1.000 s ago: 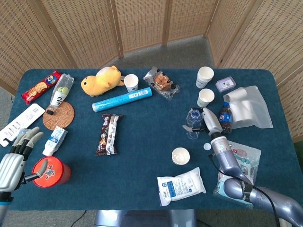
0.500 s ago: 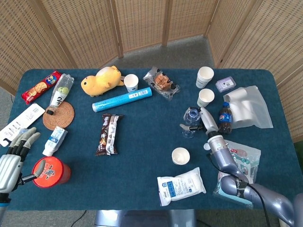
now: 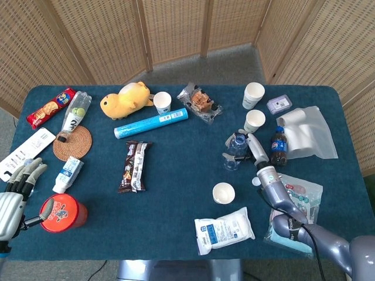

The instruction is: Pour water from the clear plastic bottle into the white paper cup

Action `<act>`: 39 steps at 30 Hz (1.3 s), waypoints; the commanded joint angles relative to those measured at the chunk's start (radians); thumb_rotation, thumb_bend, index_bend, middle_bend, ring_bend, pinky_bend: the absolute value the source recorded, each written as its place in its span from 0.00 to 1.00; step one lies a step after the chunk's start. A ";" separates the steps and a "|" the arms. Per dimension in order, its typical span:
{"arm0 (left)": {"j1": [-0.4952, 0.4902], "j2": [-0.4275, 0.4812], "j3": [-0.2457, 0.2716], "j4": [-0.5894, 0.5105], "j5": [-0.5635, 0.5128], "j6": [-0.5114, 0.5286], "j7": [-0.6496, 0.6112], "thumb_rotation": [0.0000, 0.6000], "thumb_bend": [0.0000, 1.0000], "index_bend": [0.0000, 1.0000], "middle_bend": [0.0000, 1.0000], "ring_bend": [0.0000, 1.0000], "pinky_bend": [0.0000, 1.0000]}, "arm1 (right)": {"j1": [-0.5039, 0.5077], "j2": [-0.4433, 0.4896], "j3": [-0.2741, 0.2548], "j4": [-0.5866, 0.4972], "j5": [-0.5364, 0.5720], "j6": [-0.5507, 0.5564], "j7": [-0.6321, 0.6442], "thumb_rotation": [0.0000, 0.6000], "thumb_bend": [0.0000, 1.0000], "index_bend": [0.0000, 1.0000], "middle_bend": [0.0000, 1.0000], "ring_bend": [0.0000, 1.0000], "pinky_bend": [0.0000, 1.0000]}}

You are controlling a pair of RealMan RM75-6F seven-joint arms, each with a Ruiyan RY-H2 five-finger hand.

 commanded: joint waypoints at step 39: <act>0.003 0.001 0.000 -0.016 0.032 0.013 0.011 0.38 0.46 0.07 0.05 0.00 0.00 | -0.024 0.088 -0.108 -0.007 -0.136 0.073 0.210 1.00 0.24 0.31 0.29 0.13 0.00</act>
